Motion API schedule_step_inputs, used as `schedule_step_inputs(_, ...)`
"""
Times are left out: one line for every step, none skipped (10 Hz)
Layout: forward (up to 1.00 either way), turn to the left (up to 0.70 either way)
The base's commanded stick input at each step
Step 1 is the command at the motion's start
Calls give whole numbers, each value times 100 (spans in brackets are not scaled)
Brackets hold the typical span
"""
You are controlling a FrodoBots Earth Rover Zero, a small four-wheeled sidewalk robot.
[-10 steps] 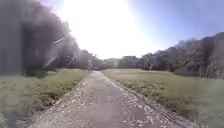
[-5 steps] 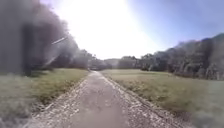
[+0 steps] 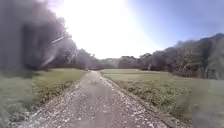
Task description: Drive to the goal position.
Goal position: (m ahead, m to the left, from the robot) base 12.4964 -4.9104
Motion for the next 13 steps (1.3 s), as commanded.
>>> schedule_step_inputs(50, 0)
schedule_step_inputs(50, 0)
schedule_step_inputs(50, 0)
schedule_step_inputs(50, 0)
schedule_step_inputs(50, 0)
schedule_step_inputs(50, 0)
schedule_step_inputs(50, 0)
schedule_step_inputs(50, 0)
schedule_step_inputs(50, 0)
schedule_step_inputs(50, 0)
schedule_step_inputs(50, 0)
schedule_step_inputs(50, 0)
schedule_step_inputs(50, 0)
